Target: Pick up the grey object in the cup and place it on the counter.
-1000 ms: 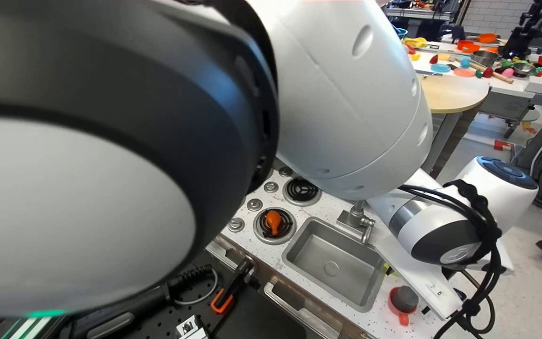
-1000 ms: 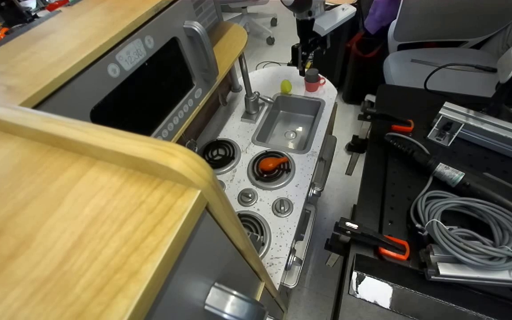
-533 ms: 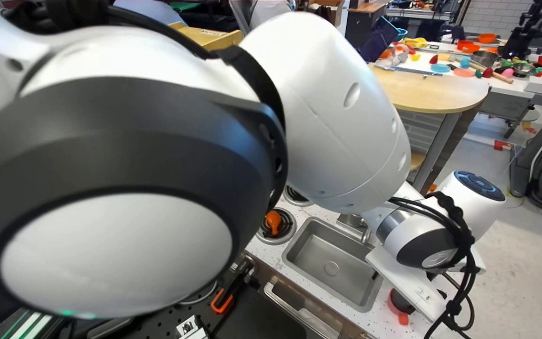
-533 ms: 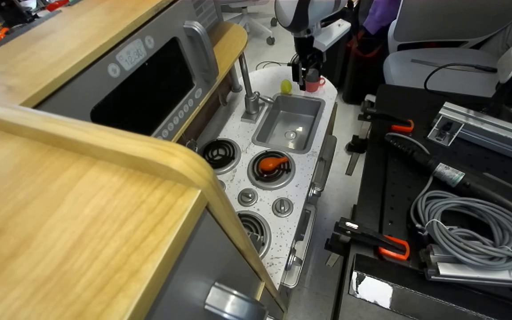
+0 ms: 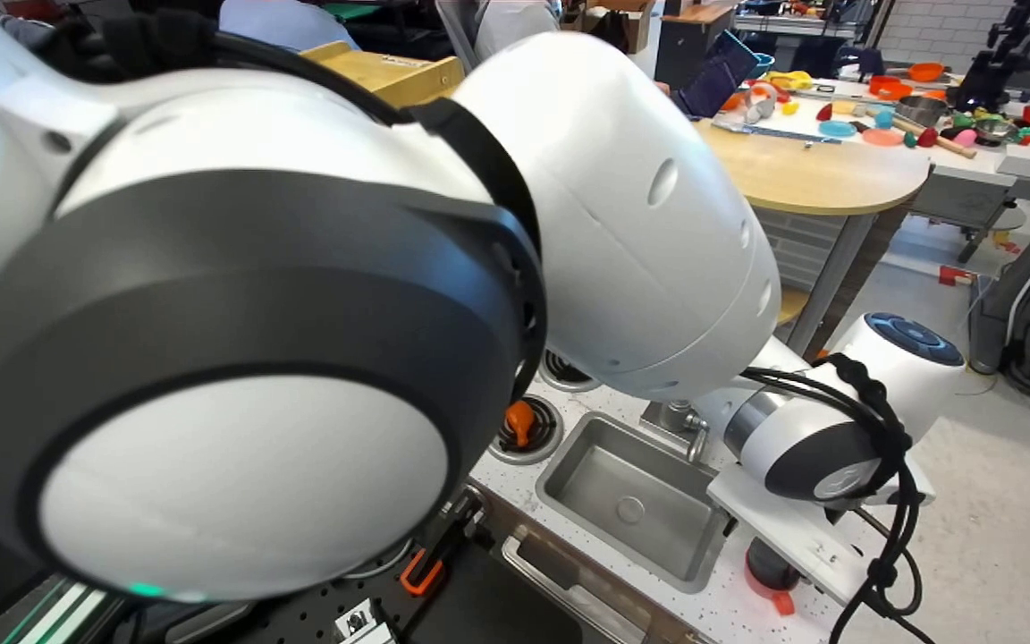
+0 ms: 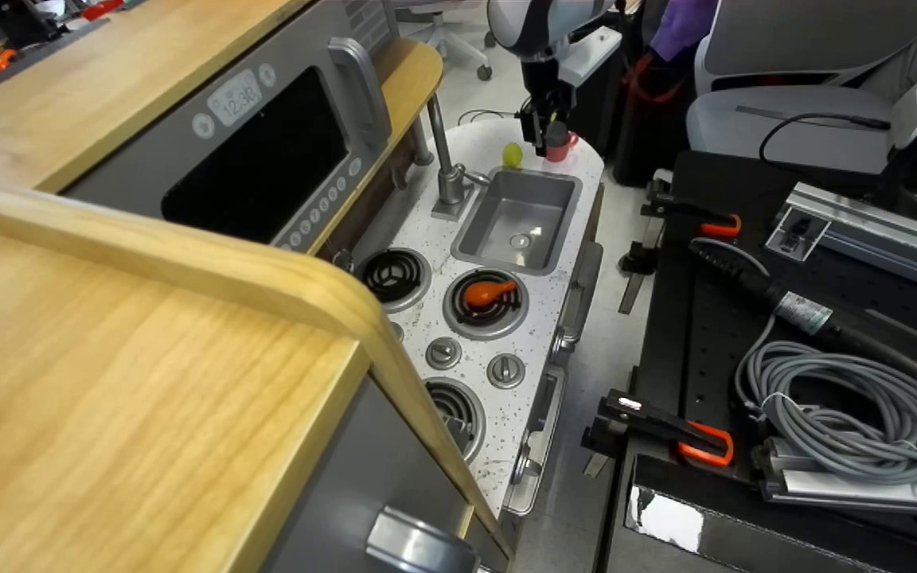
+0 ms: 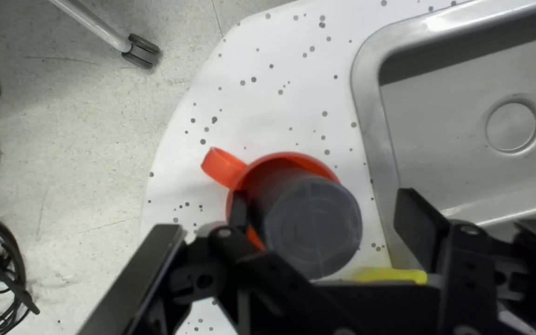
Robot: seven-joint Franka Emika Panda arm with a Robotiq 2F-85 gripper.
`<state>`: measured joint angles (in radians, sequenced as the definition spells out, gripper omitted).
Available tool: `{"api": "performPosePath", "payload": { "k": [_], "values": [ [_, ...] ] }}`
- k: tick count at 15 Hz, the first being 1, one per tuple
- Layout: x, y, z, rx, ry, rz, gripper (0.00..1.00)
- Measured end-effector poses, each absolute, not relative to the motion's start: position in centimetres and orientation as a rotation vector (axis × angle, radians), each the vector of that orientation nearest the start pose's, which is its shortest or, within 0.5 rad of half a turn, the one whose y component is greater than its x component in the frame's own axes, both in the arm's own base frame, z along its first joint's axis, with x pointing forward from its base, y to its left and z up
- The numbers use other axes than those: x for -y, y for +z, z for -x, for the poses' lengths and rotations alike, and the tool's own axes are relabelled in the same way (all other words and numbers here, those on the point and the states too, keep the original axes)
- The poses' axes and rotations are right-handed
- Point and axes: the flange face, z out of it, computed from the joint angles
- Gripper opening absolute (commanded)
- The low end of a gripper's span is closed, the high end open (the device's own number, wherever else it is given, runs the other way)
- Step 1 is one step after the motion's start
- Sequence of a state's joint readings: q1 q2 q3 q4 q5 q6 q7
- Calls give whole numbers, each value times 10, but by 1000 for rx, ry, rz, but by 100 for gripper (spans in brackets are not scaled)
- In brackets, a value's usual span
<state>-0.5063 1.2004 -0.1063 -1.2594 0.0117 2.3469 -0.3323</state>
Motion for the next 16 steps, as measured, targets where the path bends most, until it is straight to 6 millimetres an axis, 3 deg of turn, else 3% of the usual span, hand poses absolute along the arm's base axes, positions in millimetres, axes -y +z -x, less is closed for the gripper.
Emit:
{"api": "performPosePath", "payload": {
  "k": [4,12,16],
  "values": [
    [395,21,-593,-330,213,3174,21],
    [382,30,-592,-304,232,3171,16],
    [387,50,-593,-320,207,3176,16]
  ]
}}
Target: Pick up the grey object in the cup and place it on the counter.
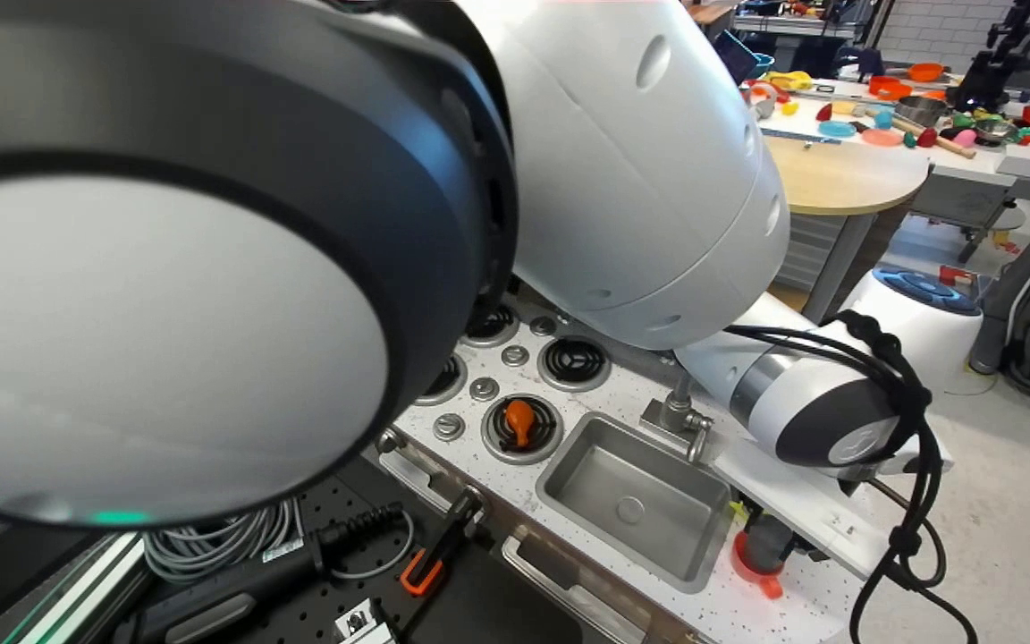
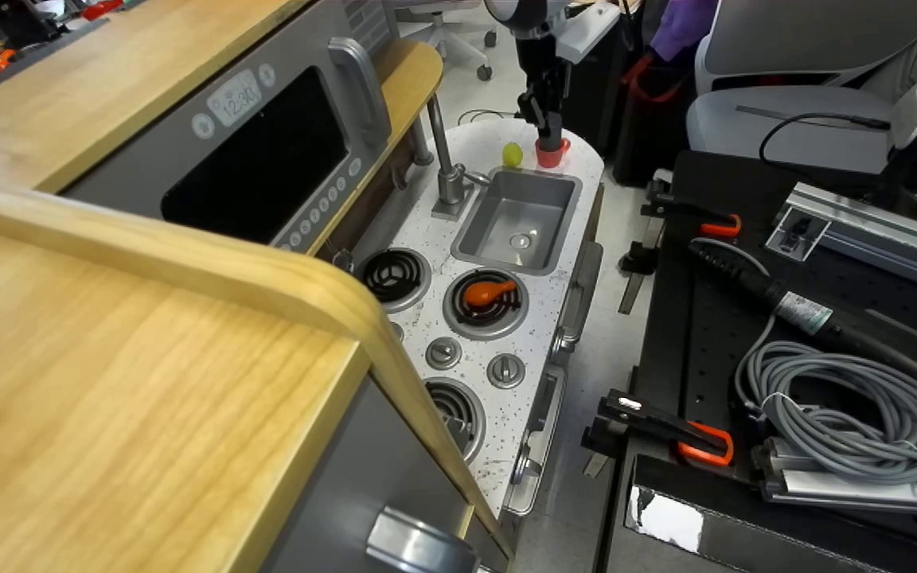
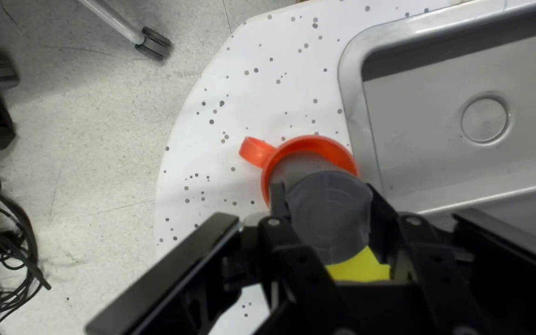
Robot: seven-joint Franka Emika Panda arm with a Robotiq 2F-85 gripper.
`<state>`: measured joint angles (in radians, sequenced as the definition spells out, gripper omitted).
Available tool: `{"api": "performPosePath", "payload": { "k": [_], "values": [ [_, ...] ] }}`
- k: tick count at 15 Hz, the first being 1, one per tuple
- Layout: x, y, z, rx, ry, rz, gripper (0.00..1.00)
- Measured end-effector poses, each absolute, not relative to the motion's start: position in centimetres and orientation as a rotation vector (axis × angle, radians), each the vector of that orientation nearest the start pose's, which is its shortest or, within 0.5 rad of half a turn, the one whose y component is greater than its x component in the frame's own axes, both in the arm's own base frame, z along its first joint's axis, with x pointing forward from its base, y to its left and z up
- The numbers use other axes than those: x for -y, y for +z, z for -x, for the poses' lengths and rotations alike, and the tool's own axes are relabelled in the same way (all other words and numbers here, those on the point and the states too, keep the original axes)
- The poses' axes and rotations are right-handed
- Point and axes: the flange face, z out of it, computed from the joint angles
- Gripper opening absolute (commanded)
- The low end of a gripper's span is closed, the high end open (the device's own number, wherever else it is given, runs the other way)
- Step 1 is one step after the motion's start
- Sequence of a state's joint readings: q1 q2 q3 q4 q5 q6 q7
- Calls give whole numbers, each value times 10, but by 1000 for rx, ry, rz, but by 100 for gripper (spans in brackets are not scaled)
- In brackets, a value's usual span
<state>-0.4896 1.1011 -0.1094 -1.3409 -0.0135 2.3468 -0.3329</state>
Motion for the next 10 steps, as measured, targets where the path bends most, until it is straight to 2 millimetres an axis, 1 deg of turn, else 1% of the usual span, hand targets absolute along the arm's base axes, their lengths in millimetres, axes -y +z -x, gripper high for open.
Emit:
{"api": "performPosePath", "payload": {
  "k": [5,7,8,10],
  "values": [
    [411,87,-587,-380,206,3190,16],
    [423,98,-583,-421,203,3193,16],
    [428,101,-581,-446,198,3193,16],
    [435,100,-575,-513,197,3182,16]
  ]
}}
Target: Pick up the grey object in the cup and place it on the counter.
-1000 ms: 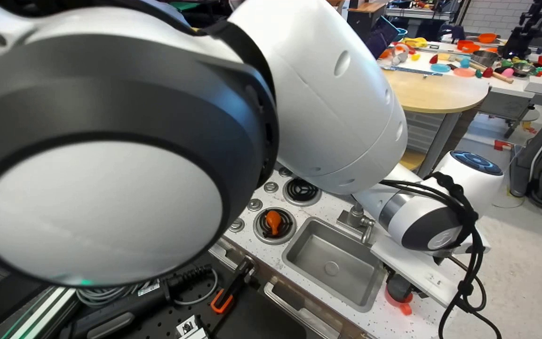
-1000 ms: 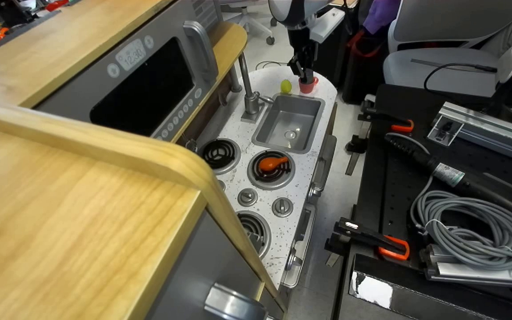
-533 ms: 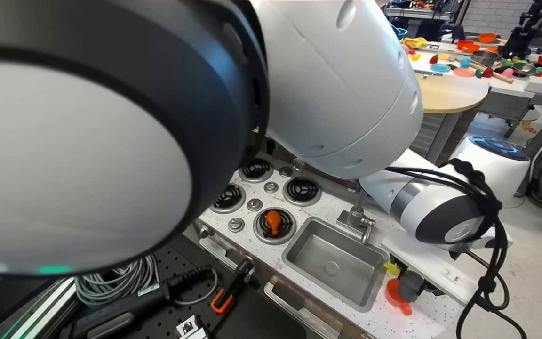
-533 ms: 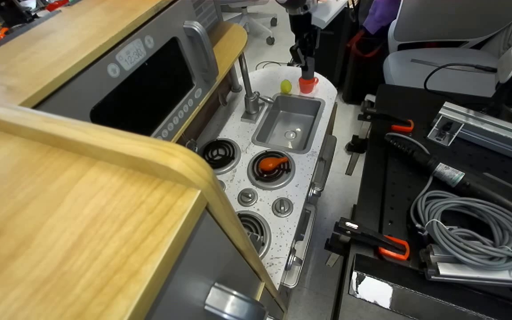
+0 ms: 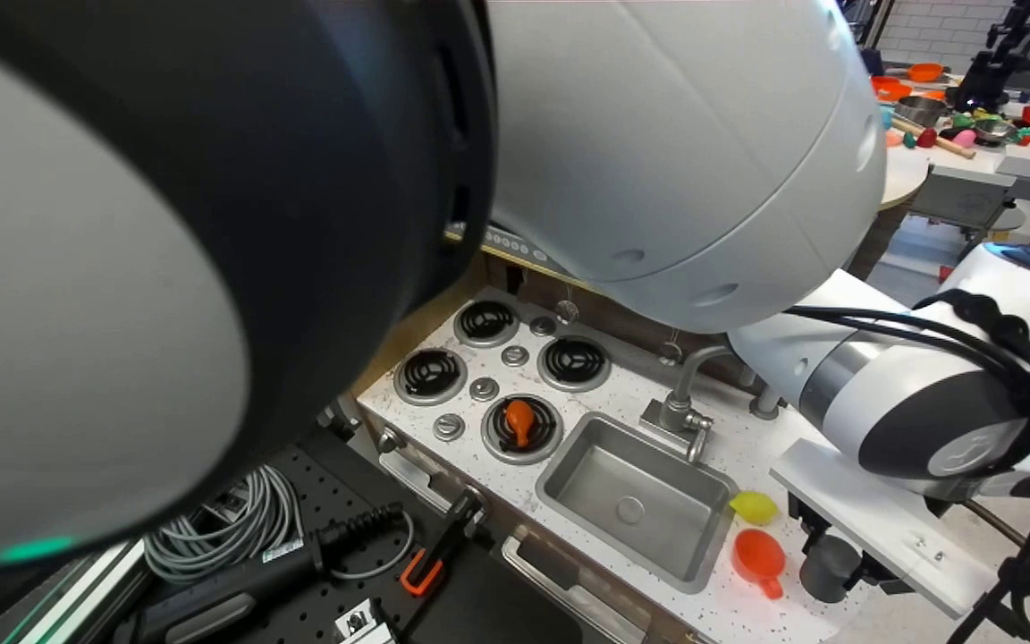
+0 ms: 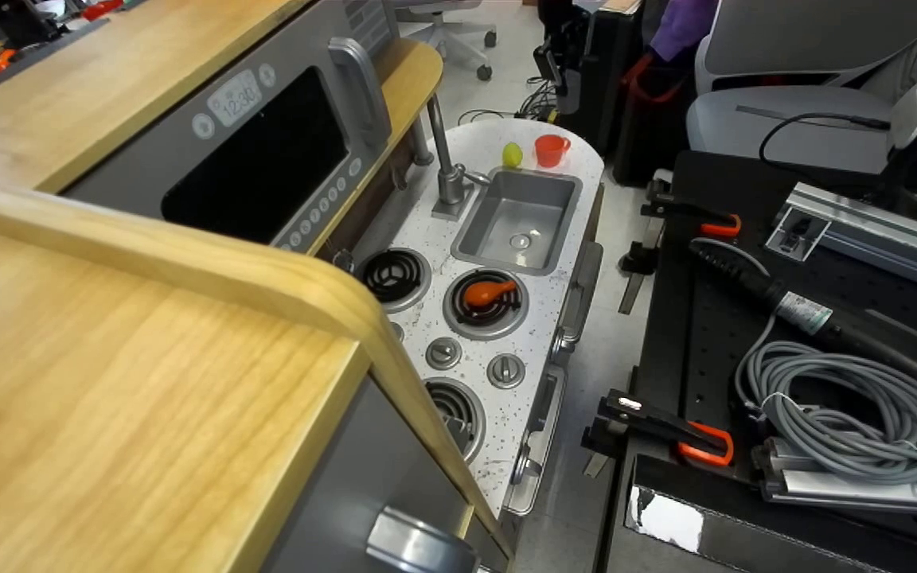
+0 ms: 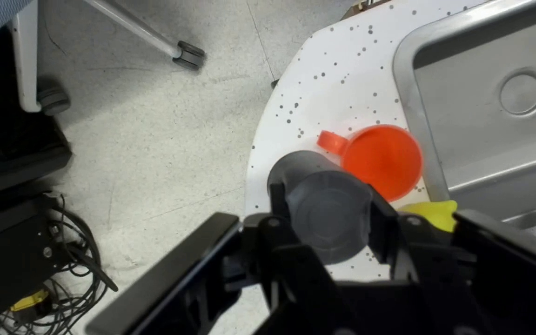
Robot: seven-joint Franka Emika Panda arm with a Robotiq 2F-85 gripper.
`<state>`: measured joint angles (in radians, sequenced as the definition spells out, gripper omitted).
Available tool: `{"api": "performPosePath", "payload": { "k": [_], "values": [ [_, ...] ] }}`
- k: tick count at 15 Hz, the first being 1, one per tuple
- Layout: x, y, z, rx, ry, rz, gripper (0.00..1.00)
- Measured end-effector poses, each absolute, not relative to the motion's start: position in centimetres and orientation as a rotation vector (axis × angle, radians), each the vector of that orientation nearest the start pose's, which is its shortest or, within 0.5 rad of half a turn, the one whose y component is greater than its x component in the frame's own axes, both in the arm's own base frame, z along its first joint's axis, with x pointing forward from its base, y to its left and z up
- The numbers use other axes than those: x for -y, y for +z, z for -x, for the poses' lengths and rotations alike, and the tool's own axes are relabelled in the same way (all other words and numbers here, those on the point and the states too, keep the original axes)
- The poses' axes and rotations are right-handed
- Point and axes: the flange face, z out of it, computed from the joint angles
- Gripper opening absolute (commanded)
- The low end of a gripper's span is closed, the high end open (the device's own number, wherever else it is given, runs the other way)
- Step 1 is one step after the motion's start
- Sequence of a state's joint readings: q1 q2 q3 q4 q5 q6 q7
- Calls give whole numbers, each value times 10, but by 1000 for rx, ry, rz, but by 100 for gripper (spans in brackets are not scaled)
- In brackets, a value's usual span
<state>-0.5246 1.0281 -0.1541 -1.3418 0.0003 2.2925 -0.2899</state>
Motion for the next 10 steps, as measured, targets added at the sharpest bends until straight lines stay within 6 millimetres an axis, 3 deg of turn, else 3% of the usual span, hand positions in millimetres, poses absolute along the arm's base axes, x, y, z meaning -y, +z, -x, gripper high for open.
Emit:
{"api": "performPosePath", "payload": {
  "k": [5,10],
  "values": [
    [445,77,-567,-732,227,3158,16],
    [443,55,-580,-861,203,3143,16]
  ]
}}
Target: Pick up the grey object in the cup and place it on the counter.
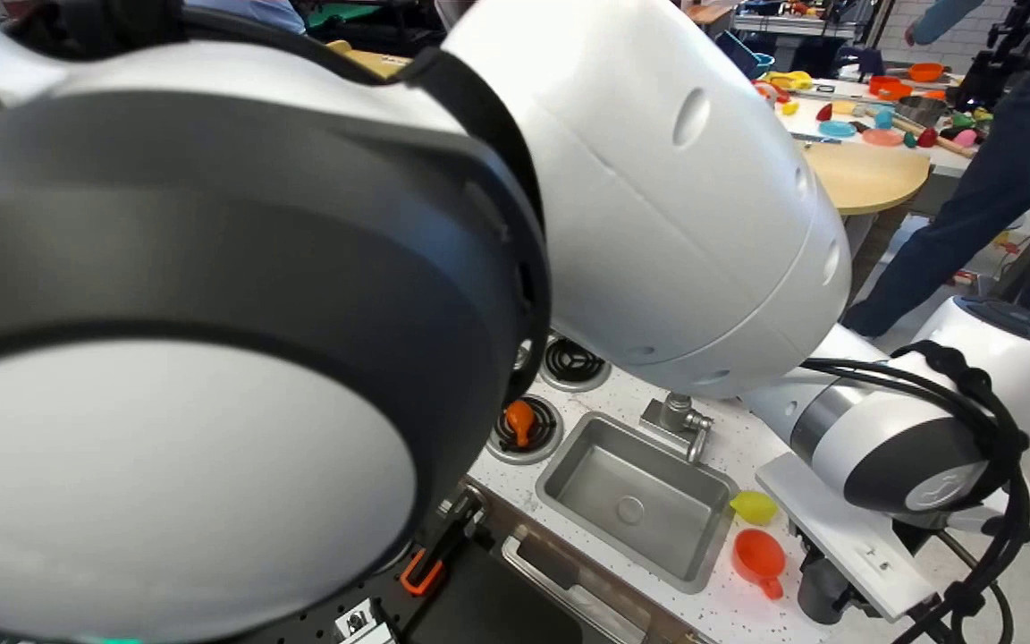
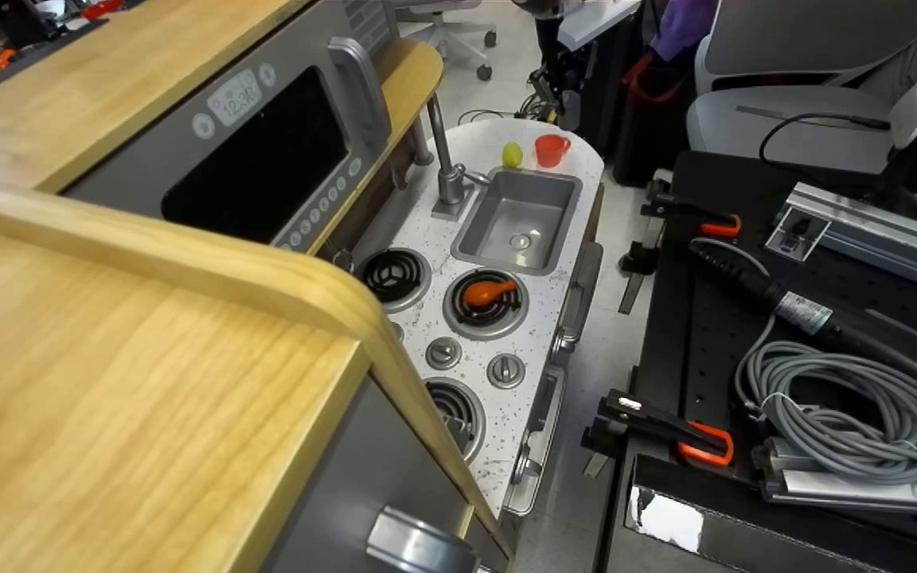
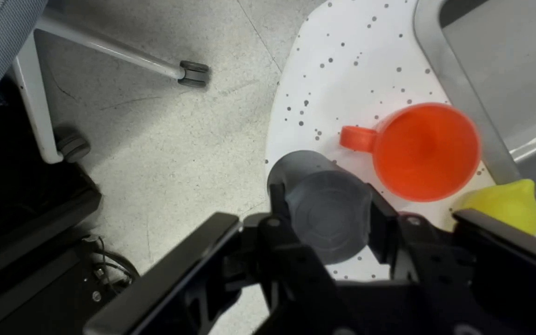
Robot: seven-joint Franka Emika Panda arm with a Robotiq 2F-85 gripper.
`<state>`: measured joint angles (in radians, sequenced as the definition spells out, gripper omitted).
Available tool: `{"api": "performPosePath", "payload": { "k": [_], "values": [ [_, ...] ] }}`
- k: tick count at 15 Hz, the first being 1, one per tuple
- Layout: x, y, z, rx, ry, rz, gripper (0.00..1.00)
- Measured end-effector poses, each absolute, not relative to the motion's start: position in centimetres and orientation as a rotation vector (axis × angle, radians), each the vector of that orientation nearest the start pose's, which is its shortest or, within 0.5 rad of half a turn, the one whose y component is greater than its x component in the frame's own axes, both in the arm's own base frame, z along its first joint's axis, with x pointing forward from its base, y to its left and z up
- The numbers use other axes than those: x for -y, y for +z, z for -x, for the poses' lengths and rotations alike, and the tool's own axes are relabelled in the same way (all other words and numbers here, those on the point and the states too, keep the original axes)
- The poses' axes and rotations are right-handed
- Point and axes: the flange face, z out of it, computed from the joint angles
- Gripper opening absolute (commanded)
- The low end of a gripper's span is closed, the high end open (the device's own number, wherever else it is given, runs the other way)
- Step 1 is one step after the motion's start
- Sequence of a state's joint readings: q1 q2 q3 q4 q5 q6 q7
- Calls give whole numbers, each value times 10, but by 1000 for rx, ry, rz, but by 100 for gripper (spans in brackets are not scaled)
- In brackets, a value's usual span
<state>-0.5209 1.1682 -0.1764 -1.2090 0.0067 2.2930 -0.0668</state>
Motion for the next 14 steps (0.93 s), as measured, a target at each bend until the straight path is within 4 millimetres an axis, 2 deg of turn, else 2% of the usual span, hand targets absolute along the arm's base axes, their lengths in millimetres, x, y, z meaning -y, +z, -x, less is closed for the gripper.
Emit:
{"api": "performPosePath", "payload": {
  "k": [5,9,10,11,14],
  "values": [
    [440,40,-599,-932,172,3135,16],
    [435,17,-605,-925,199,3109,16],
    [436,16,-606,-927,205,3105,66],
    [437,17,-606,-933,215,3093,68],
    [436,14,-606,-947,245,3050,88]
  ]
}}
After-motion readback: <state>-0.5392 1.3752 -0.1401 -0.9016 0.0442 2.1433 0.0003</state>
